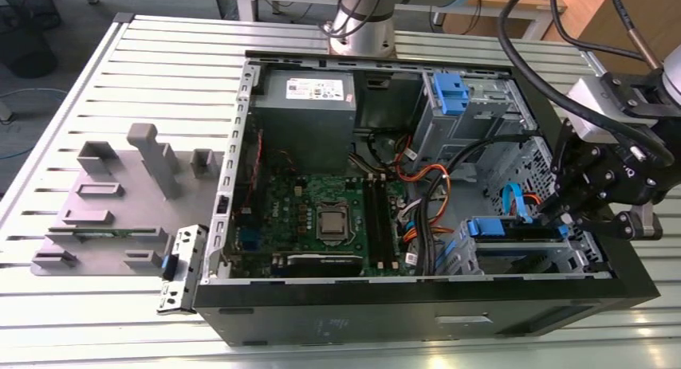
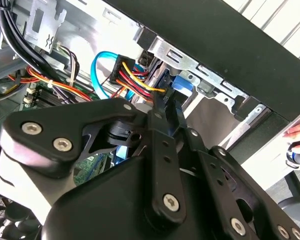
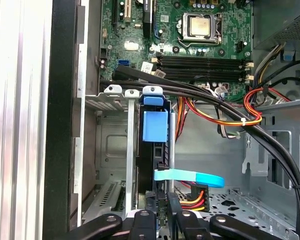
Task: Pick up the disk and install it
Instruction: 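Insert the second disk wire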
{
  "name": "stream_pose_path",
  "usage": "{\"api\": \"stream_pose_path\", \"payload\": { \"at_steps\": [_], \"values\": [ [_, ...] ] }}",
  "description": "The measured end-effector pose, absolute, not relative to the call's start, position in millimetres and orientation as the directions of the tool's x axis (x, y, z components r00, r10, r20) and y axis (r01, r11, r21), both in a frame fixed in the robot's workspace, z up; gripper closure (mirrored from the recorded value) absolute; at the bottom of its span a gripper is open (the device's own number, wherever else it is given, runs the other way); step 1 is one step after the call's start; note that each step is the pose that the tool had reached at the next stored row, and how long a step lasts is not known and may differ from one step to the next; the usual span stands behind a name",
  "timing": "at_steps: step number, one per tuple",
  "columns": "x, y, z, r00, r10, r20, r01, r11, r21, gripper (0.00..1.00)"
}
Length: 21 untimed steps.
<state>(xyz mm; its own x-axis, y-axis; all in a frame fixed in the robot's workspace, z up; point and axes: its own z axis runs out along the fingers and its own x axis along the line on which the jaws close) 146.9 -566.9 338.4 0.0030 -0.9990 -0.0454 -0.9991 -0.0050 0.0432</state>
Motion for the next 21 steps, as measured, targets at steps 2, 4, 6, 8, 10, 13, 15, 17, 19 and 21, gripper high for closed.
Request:
{"api": "stream_pose_path", "payload": {
  "at_steps": [2, 4, 6, 8, 10, 13, 15, 17, 19, 21],
  "values": [
    [146.9, -567.0, 338.5, 0.003, -0.999, -0.044, -0.999, -0.005, 0.043, 0.76],
    [146.9, -566.9, 337.8, 0.003, -0.999, -0.044, -0.999, -0.005, 0.043, 0.76],
    [147.2, -567.0, 337.0, 0.003, -0.999, -0.044, -0.999, -0.005, 0.043, 0.76],
    [148.2, -567.0, 336.1, 0.003, -0.999, -0.044, -0.999, -0.005, 0.043, 0.76],
    [149.1, -566.9, 335.4, 0.003, -0.999, -0.044, -0.999, -0.005, 0.043, 0.76],
    [149.6, -566.9, 334.4, 0.003, -0.999, -0.043, -0.999, -0.005, 0.043, 0.76],
    [149.7, -567.0, 334.3, 0.003, -0.999, -0.042, -0.999, -0.005, 0.043, 0.76],
    [149.7, -567.0, 334.2, 0.003, -0.999, -0.042, -0.999, -0.005, 0.043, 0.76],
    [149.7, -567.0, 334.2, 0.003, -0.999, -0.042, -0.999, -0.005, 0.043, 0.76],
    [149.7, -567.0, 334.2, 0.003, -0.999, -0.041, -0.999, -0.005, 0.044, 0.84]
  ]
}}
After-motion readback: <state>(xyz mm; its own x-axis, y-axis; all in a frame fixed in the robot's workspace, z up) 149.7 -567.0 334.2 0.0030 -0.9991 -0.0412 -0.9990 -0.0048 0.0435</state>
